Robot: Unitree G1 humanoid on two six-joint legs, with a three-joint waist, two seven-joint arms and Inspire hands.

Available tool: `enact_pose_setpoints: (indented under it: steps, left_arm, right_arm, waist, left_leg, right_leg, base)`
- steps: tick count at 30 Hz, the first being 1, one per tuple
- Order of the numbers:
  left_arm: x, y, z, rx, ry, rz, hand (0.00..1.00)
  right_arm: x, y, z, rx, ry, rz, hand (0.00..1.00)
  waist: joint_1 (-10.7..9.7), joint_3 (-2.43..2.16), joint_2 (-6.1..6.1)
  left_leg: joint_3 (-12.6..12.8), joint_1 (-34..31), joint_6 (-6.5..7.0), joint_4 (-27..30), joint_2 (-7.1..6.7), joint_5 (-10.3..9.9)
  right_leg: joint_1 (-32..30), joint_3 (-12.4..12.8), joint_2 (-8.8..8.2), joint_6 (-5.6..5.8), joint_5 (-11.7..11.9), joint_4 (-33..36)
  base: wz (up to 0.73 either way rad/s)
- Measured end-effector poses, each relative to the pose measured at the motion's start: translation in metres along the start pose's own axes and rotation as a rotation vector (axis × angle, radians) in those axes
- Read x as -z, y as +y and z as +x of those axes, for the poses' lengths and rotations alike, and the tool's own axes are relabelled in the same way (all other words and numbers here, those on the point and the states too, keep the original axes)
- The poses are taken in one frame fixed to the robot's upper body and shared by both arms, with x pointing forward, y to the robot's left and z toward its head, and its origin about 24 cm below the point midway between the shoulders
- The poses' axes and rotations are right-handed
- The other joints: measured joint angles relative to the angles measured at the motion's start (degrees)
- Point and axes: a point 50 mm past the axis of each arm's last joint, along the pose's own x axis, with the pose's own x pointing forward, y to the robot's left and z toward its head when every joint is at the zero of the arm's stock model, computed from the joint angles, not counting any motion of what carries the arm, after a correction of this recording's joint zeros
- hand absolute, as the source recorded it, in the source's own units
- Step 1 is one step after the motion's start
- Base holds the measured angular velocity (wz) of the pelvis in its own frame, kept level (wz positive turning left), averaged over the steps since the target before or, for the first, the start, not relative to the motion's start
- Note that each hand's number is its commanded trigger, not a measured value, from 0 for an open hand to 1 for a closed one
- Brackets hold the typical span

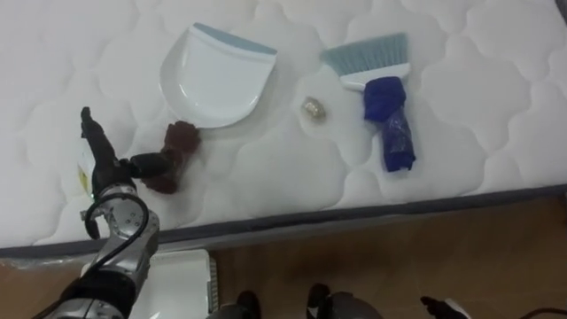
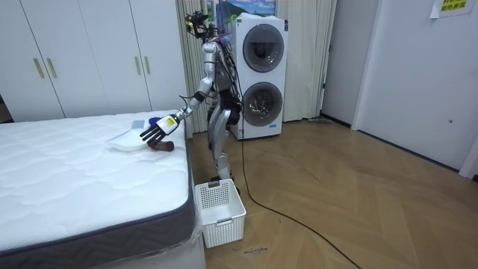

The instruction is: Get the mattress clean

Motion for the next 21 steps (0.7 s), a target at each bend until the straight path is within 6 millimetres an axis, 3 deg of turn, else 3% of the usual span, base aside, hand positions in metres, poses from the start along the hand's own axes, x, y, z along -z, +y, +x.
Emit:
enact_pose_setpoints:
  steps: [21]
  left_arm:
    - [-0.0090,-0.0040,0.0001,-0.007,-0.053,-0.015,0.00]
  right_arm:
    - [0.0022,0.0028,-0.0005,-0.008,0.003,-0.018,0.00]
  waist:
    - [-2.00,0.00,-0.18]
  left_leg:
    - [4.41,-1.97,0.70,2.82,2.62,-1.25]
  right_leg:
    - [-1.49,-0.21,0.12,0.09,-0.19,1.20]
  base:
    - [0.00]
